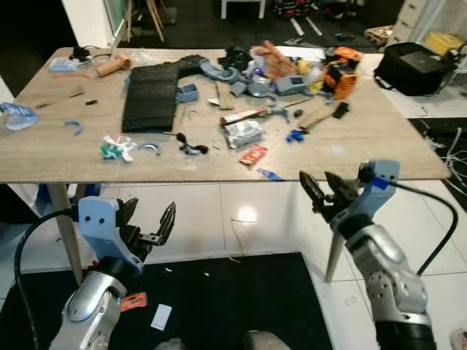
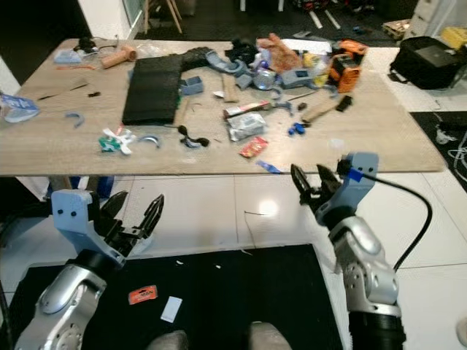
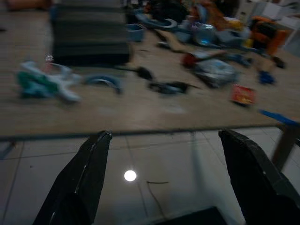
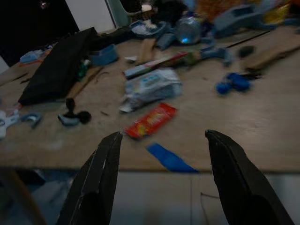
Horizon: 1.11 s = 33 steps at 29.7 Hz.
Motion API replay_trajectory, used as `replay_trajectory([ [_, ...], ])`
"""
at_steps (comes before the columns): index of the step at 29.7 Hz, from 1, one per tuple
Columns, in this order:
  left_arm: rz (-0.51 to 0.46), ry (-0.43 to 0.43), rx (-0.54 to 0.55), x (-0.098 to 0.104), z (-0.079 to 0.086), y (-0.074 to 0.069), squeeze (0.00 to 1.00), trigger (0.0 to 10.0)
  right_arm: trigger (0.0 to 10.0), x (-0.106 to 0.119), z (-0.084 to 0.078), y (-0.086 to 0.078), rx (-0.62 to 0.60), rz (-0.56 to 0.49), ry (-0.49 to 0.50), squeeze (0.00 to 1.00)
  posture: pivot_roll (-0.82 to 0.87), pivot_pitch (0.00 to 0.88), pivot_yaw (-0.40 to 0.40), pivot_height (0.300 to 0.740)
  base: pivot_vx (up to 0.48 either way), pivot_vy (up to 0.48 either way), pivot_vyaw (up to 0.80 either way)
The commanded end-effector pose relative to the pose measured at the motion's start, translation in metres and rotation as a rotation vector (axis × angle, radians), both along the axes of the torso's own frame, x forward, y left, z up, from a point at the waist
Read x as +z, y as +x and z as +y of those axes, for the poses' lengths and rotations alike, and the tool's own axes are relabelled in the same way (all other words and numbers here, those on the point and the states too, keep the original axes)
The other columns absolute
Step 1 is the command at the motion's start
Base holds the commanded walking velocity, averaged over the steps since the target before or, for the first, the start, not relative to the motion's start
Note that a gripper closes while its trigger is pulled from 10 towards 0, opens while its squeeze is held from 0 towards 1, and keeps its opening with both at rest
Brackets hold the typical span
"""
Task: Picking trash to rubbish bin
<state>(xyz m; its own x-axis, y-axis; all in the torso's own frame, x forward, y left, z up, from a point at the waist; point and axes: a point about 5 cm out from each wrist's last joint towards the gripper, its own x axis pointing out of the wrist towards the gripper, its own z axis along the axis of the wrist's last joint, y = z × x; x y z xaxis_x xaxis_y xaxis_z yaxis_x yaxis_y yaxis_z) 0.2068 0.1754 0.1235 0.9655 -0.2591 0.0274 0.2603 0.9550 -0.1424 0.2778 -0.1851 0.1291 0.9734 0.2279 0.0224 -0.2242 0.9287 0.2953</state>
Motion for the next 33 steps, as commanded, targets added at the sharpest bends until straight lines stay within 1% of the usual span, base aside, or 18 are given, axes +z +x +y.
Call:
replay_trajectory([
  [1, 0.001, 0.009, -0.010, 0.000, -0.001, 0.000, 0.00, 10.0, 10.0, -0.001, -0.004, -0.002, -0.010, 0.008, -0.002, 0.00, -0.14, 0.000, -0.023, 0.740, 0.480, 0.000, 0.00],
  [12, 0.001, 0.008, -0.010, 0.000, -0.001, 0.000, 0.00, 10.0, 10.0, -0.001, -0.005, -0.001, -0.006, 0.009, 0.006, 0.00, -0.14, 0.000, -0.024, 0.740, 0.480, 0.000, 0.00],
  [15, 0.002, 0.006, -0.010, 0.000, -0.001, 0.000, 0.00, 10.0, 10.0, -0.001, -0.005, -0.001, 0.012, 0.015, 0.026, 0.00, -0.13, 0.000, -0.026, 0.740, 0.480, 0.000, 0.00],
  [20, 0.002, 0.005, -0.009, 0.000, -0.001, 0.000, 0.00, 10.0, 10.0, -0.005, -0.003, -0.001, 0.067, 0.072, 0.063, 0.00, -0.13, 0.000, -0.029, 0.740, 0.480, 0.000, 0.00],
  [22, 0.000, -0.001, -0.010, 0.000, -0.001, -0.001, 0.00, 10.0, 10.0, -0.006, 0.001, 0.001, 0.111, 0.105, 0.083, 0.00, -0.13, 0.000, -0.028, 0.740, 0.480, 0.000, 0.00],
  [23, 0.000, -0.001, -0.010, 0.000, -0.001, -0.001, 0.00, 10.0, 10.0, -0.006, 0.001, 0.001, 0.111, 0.105, 0.083, 0.00, -0.13, 0.000, -0.028, 0.740, 0.480, 0.000, 0.00],
  [24, 0.001, -0.009, -0.010, 0.000, -0.001, -0.001, 0.00, 10.0, 10.0, -0.003, 0.012, 0.007, 0.189, 0.127, 0.091, 0.00, -0.12, 0.000, -0.028, 0.740, 0.394, 0.000, 0.00],
  [26, 0.002, -0.010, -0.010, 0.000, -0.001, -0.001, 0.00, 10.0, 10.0, 0.004, 0.025, 0.014, 0.264, 0.125, 0.115, 0.00, -0.12, 0.000, -0.029, 0.740, 0.343, 0.000, 0.00],
  [28, 0.002, -0.010, -0.010, 0.000, -0.001, -0.001, 0.00, 10.0, 10.0, 0.004, 0.025, 0.014, 0.264, 0.125, 0.115, 0.00, -0.12, 0.000, -0.029, 0.740, 0.322, 0.000, 0.00],
  [29, 0.000, -0.015, -0.009, 0.000, 0.000, -0.001, 0.00, 10.0, 10.0, 0.011, 0.041, 0.019, 0.329, 0.114, 0.173, 0.00, -0.11, 0.000, -0.032, 0.740, 0.000, 0.000, 0.00],
  [30, 0.000, -0.015, -0.009, 0.000, 0.000, -0.001, 0.00, 10.0, 10.0, 0.011, 0.041, 0.019, 0.329, 0.114, 0.173, 0.00, -0.11, 0.000, -0.032, 0.740, 0.000, 0.000, 0.00],
  [31, -0.002, -0.018, -0.006, 0.001, 0.000, 0.000, 0.00, 10.0, 10.0, 0.012, 0.050, 0.020, 0.363, 0.127, 0.182, 0.00, -0.11, 0.000, -0.032, 0.740, 0.000, 0.000, 0.00],
  [33, -0.004, -0.021, -0.003, 0.001, 0.000, 0.000, 0.00, 10.0, 10.0, 0.011, 0.065, 0.019, 0.428, 0.149, 0.163, 0.00, -0.11, 0.000, -0.032, 0.740, 0.000, 0.000, 0.00],
])
